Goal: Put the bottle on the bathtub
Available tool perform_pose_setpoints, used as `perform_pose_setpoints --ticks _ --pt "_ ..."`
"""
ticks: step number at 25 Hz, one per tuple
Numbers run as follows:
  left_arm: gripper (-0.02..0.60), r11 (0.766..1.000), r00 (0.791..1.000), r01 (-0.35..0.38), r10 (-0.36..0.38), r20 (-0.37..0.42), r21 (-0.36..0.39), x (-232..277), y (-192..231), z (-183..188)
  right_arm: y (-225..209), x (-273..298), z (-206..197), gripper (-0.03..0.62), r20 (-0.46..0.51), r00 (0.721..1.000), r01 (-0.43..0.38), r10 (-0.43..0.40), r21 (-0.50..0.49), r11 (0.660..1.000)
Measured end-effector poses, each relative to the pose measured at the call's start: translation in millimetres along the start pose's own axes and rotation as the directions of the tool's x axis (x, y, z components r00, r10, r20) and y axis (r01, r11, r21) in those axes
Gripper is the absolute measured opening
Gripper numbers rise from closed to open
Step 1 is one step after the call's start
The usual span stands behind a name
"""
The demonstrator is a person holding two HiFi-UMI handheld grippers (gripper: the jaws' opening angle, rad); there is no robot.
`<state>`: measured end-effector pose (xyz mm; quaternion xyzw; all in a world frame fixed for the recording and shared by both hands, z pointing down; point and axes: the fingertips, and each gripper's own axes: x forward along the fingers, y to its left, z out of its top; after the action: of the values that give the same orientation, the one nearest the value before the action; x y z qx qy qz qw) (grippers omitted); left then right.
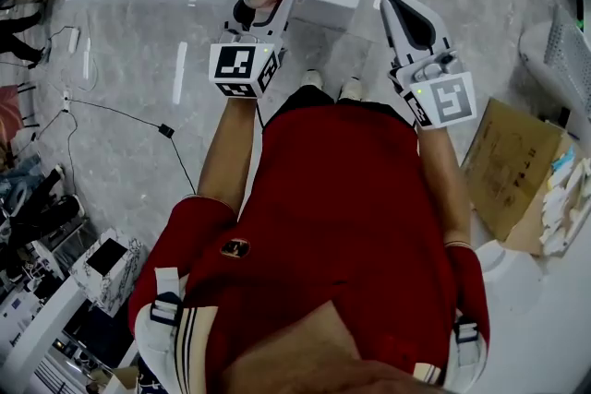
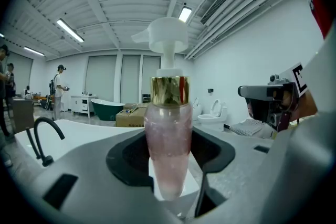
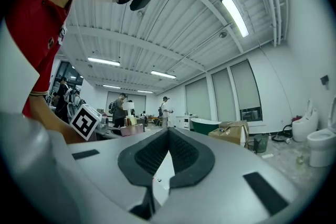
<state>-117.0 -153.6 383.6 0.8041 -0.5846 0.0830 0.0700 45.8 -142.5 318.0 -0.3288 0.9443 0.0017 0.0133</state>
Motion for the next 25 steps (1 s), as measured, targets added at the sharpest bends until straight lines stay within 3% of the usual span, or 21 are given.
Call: perform_pose_setpoints --ticks 25 --pt "0.225 0.993 0.985 0.115 -0.112 -0.134 0.019 91.2 37.0 -89.0 -18.7 50.0 -50.5 -0.006 -0.141 0.983 0.123 -0.118 0.021 0.992"
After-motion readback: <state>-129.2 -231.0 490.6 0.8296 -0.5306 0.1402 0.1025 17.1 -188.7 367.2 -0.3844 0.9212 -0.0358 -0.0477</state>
